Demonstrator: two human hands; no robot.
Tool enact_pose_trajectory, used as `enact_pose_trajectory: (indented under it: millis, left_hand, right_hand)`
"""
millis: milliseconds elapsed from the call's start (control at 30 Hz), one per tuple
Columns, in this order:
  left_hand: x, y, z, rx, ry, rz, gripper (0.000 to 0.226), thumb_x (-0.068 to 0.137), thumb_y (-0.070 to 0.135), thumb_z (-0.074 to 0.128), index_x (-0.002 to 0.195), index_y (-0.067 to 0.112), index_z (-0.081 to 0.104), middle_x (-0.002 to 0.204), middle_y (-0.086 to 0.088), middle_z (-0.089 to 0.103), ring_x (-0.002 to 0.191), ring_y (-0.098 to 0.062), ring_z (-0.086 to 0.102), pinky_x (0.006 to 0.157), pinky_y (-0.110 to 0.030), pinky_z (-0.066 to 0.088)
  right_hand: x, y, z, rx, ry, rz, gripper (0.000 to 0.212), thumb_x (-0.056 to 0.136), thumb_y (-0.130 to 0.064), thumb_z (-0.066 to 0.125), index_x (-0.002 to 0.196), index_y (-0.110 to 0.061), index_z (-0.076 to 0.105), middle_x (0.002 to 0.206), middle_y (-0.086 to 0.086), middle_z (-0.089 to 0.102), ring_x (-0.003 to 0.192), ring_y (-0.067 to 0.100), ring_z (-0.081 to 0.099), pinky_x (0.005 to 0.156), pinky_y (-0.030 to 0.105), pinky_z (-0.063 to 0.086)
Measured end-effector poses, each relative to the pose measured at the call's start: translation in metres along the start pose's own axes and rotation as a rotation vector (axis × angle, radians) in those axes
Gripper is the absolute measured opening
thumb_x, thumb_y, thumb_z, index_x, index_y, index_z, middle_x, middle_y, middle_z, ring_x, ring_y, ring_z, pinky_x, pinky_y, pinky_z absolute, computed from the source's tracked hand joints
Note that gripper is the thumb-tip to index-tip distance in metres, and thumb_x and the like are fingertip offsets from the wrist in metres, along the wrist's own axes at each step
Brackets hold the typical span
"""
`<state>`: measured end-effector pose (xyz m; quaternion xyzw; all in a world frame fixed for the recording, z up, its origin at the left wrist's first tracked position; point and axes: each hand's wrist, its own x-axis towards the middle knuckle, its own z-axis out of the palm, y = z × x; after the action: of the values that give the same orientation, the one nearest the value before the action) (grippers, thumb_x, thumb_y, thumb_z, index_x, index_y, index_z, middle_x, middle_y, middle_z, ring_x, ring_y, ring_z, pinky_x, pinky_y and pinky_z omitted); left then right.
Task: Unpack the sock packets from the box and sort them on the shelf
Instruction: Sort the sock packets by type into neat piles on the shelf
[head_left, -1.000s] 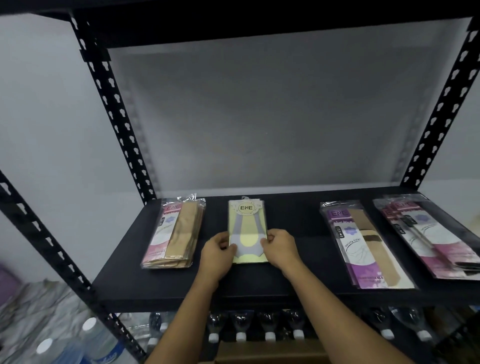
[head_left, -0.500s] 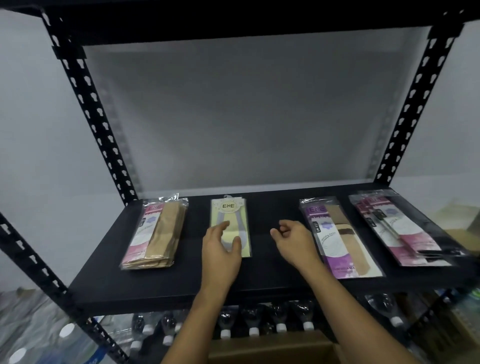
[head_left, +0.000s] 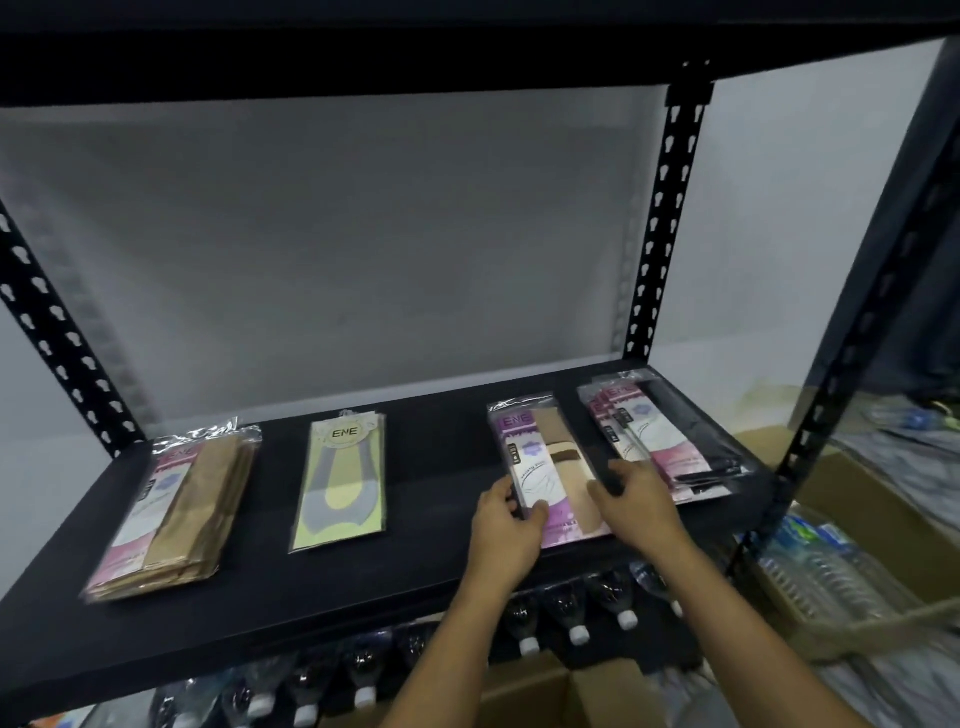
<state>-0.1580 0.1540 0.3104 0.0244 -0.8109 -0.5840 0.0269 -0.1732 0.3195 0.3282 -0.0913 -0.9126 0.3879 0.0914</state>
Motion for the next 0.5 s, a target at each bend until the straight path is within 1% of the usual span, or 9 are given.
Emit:
enact_pose_trajectory:
  millis: [33, 67, 133, 167, 200, 300, 367, 433, 500]
  left_hand:
    - [0.001, 0.001, 0.003, 0.005, 0.0, -0.001, 0.044, 0.09, 0.019, 0.065, 0.132, 0.017, 0.053, 0.127, 0.002, 0.06, 0.105, -0.008, 0.059, 0.09, -0.022, 0.049]
    - [0.002, 0.002, 0.006, 0.008, -0.002, -0.001, 0.041, 0.089, 0.018, 0.065, 0.13, 0.018, 0.055, 0.124, 0.003, 0.062, 0.103, -0.008, 0.06, 0.088, -0.021, 0.05]
    - [0.003, 0.002, 0.009, 0.019, -0.018, -0.003, 0.039, 0.088, 0.016, 0.066, 0.126, 0.019, 0.058, 0.118, 0.005, 0.063, 0.1, -0.006, 0.062, 0.079, -0.012, 0.048]
    - [0.003, 0.002, 0.01, 0.028, -0.023, -0.004, 0.038, 0.088, 0.015, 0.066, 0.125, 0.018, 0.059, 0.118, 0.004, 0.064, 0.098, -0.004, 0.062, 0.076, -0.01, 0.047]
    - [0.004, 0.001, 0.01, 0.036, -0.023, -0.004, 0.039, 0.088, 0.014, 0.066, 0.125, 0.018, 0.06, 0.118, 0.003, 0.065, 0.094, -0.001, 0.062, 0.075, -0.009, 0.046]
    - [0.007, 0.0, 0.011, 0.044, -0.019, -0.013, 0.042, 0.086, 0.009, 0.066, 0.127, 0.016, 0.059, 0.115, 0.002, 0.066, 0.087, 0.005, 0.06, 0.067, -0.003, 0.045]
    - [0.008, -0.001, 0.011, 0.014, -0.025, -0.033, 0.044, 0.086, 0.005, 0.066, 0.128, 0.014, 0.058, 0.109, 0.004, 0.067, 0.088, 0.002, 0.063, 0.07, -0.007, 0.05]
    - [0.009, -0.001, 0.01, -0.015, -0.036, -0.048, 0.044, 0.086, 0.003, 0.065, 0.128, 0.013, 0.058, 0.107, 0.004, 0.067, 0.093, -0.005, 0.066, 0.074, -0.015, 0.055]
    - [0.01, -0.002, 0.009, -0.014, -0.034, -0.039, 0.043, 0.087, 0.001, 0.064, 0.128, 0.013, 0.058, 0.105, 0.005, 0.067, 0.093, -0.003, 0.065, 0.071, -0.013, 0.055]
  right_hand:
    - [0.001, 0.003, 0.0, -0.001, -0.025, 0.015, 0.057, 0.088, -0.028, 0.064, 0.134, 0.002, 0.05, 0.134, 0.019, 0.052, 0.124, 0.032, 0.05, 0.104, 0.036, 0.042]
    - [0.002, 0.005, 0.001, -0.006, -0.045, 0.023, 0.057, 0.088, -0.028, 0.064, 0.133, 0.003, 0.049, 0.134, 0.019, 0.053, 0.123, 0.032, 0.051, 0.103, 0.037, 0.042]
    - [0.005, 0.006, 0.003, 0.008, -0.053, 0.023, 0.049, 0.088, -0.025, 0.064, 0.124, 0.007, 0.055, 0.124, 0.021, 0.06, 0.113, 0.033, 0.058, 0.094, 0.035, 0.047]
    - [0.006, 0.005, 0.004, 0.021, -0.051, 0.022, 0.044, 0.088, -0.023, 0.064, 0.12, 0.007, 0.058, 0.12, 0.021, 0.063, 0.107, 0.032, 0.06, 0.089, 0.032, 0.048]
    - [0.007, 0.005, 0.005, 0.025, -0.056, 0.025, 0.043, 0.088, -0.022, 0.063, 0.12, 0.007, 0.059, 0.119, 0.02, 0.064, 0.106, 0.031, 0.061, 0.085, 0.029, 0.047]
    - [0.011, 0.004, 0.007, 0.038, -0.072, 0.043, 0.045, 0.089, -0.019, 0.063, 0.128, 0.003, 0.055, 0.127, 0.016, 0.062, 0.114, 0.028, 0.059, 0.084, 0.02, 0.039]
    - [0.013, 0.004, 0.009, 0.05, -0.08, 0.047, 0.042, 0.089, -0.017, 0.063, 0.127, 0.001, 0.056, 0.124, 0.015, 0.063, 0.11, 0.027, 0.061, 0.082, 0.02, 0.039]
    - [0.014, 0.004, 0.011, 0.055, -0.088, 0.034, 0.033, 0.089, -0.014, 0.062, 0.119, 0.0, 0.062, 0.114, 0.014, 0.068, 0.101, 0.026, 0.063, 0.078, 0.022, 0.045]
    - [0.013, 0.003, 0.013, 0.052, -0.076, 0.012, 0.024, 0.089, -0.012, 0.06, 0.11, 0.0, 0.065, 0.106, 0.013, 0.07, 0.094, 0.025, 0.065, 0.075, 0.024, 0.047]
